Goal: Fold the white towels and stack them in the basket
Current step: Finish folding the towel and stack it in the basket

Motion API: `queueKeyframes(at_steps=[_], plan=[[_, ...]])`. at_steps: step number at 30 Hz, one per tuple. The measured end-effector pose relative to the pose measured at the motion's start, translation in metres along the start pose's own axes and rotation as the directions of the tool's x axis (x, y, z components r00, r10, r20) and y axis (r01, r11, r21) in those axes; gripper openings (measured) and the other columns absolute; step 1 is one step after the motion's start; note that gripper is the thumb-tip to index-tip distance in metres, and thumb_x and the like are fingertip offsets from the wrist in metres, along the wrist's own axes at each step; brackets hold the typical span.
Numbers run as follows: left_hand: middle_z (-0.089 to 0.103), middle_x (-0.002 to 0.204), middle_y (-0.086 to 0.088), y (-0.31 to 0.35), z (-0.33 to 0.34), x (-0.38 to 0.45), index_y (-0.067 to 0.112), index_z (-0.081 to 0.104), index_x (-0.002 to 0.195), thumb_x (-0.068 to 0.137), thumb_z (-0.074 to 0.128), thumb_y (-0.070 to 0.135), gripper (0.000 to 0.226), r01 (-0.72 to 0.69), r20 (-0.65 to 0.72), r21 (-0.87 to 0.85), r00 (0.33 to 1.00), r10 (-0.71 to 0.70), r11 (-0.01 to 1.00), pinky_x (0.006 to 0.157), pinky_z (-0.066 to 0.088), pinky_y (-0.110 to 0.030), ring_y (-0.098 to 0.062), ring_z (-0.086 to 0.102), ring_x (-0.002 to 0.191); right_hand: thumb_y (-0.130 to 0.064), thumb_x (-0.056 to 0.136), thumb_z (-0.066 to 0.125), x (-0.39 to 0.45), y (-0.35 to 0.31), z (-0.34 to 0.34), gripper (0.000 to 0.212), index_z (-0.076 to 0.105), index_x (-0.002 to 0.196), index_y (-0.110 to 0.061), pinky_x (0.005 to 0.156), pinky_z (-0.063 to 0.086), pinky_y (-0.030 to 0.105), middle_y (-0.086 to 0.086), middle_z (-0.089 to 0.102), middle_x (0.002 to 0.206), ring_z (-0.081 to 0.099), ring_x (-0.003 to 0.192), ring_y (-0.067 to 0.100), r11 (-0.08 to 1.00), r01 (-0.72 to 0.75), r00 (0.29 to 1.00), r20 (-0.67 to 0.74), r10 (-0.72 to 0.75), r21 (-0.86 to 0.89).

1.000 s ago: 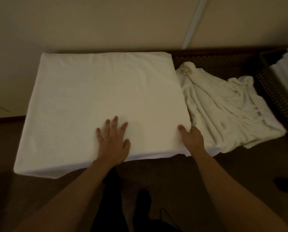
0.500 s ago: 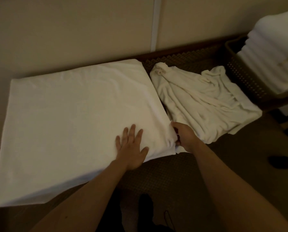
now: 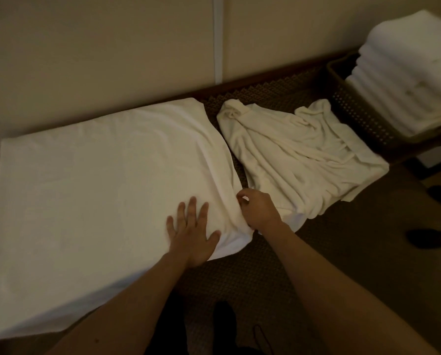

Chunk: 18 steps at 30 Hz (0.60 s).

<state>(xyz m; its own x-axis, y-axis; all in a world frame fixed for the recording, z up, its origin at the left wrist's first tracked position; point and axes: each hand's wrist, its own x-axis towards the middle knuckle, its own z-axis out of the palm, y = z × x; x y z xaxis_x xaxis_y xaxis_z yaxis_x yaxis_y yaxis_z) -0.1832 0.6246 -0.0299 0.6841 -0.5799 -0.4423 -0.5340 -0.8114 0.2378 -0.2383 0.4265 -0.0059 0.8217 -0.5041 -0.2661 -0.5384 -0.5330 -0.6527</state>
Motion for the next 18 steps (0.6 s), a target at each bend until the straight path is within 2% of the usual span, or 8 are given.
queueKeyframes(at_steps=[3,6,9,10,12,15,16,18], plan=[[-0.041,0.159,0.002,-0.001,-0.001,0.000,0.034,-0.023,0.156,0.097,0.025,0.067,0.082,-0.003,0.013,0.001,1.000,0.003,1.000,0.118,-0.017,-0.058,-0.027,-0.035,0.147,-0.023,0.100,0.057,0.009,-0.004,0.004,0.033,0.061,0.130,-0.009,0.073,0.045,0.027,0.015,0.069,0.109,0.066,0.096,0.029,0.989,0.098,0.995,0.044,-0.093,-0.112],[-0.042,0.158,0.003,-0.001,-0.001,0.001,0.035,-0.023,0.156,0.098,0.025,0.068,0.083,-0.003,0.022,0.000,1.000,0.003,1.000,0.117,-0.018,-0.058,-0.027,-0.035,0.147,-0.031,0.096,0.063,0.014,-0.007,0.008,0.042,0.053,0.127,-0.004,0.072,0.050,0.034,0.017,0.067,0.103,0.065,0.092,0.034,0.979,0.076,0.997,0.043,-0.069,-0.190],[-0.042,0.158,0.004,-0.002,0.000,0.001,0.035,-0.024,0.156,0.097,0.025,0.069,0.083,-0.004,0.021,-0.013,1.000,0.004,1.000,0.117,-0.018,-0.058,-0.026,-0.036,0.147,-0.033,0.096,0.063,0.015,-0.004,0.006,0.040,0.053,0.117,0.000,0.074,0.049,0.033,0.014,0.064,0.102,0.064,0.094,0.031,0.992,-0.083,0.996,-0.034,0.080,-0.099],[-0.042,0.158,0.004,-0.002,0.000,0.002,0.036,-0.024,0.156,0.097,0.025,0.069,0.083,-0.004,0.019,-0.013,1.000,0.005,1.000,0.117,-0.018,-0.058,-0.026,-0.036,0.147,-0.033,0.095,0.063,0.015,-0.003,0.006,0.036,0.055,0.110,-0.001,0.070,0.047,0.030,0.010,0.062,0.096,0.062,0.091,0.029,0.988,-0.123,0.992,-0.040,0.119,-0.090],[-0.042,0.158,0.004,-0.003,0.001,0.001,0.036,-0.025,0.155,0.097,0.024,0.070,0.083,-0.004,0.019,-0.010,1.000,0.004,1.000,0.117,-0.019,-0.058,-0.026,-0.036,0.146,-0.027,0.093,0.064,0.016,-0.001,0.003,0.023,0.055,0.093,-0.006,0.058,0.039,0.026,0.001,0.053,0.079,0.056,0.078,0.022,0.986,-0.111,0.994,0.000,0.112,-0.124],[-0.043,0.157,0.004,-0.002,0.001,0.001,0.036,-0.025,0.155,0.096,0.024,0.070,0.084,-0.006,0.020,-0.015,1.000,0.006,1.000,0.117,-0.019,-0.058,-0.025,-0.037,0.146,-0.018,0.091,0.061,0.027,0.004,-0.006,0.018,0.053,0.079,-0.007,0.058,0.036,0.026,-0.003,0.046,0.071,0.051,0.074,0.019,0.990,-0.096,0.992,0.068,0.104,-0.102],[-0.044,0.157,0.004,-0.002,0.000,0.001,0.036,-0.025,0.155,0.096,0.024,0.070,0.084,-0.007,0.021,-0.015,1.000,0.007,1.000,0.117,-0.020,-0.058,-0.025,-0.038,0.146,-0.015,0.090,0.061,0.031,0.005,-0.011,0.015,0.057,0.078,-0.007,0.058,0.037,0.025,-0.001,0.050,0.072,0.052,0.075,0.020,0.990,-0.135,0.989,0.054,0.137,-0.045],[-0.044,0.156,0.003,-0.001,0.000,0.001,0.037,-0.025,0.155,0.096,0.022,0.071,0.083,-0.003,0.023,-0.009,1.000,0.003,1.000,0.117,-0.020,-0.058,-0.026,-0.039,0.145,-0.011,0.090,0.058,0.035,0.011,-0.015,0.010,0.064,0.089,-0.003,0.061,0.039,0.025,0.004,0.057,0.079,0.055,0.080,0.022,0.976,-0.210,0.978,-0.010,0.211,0.052]])
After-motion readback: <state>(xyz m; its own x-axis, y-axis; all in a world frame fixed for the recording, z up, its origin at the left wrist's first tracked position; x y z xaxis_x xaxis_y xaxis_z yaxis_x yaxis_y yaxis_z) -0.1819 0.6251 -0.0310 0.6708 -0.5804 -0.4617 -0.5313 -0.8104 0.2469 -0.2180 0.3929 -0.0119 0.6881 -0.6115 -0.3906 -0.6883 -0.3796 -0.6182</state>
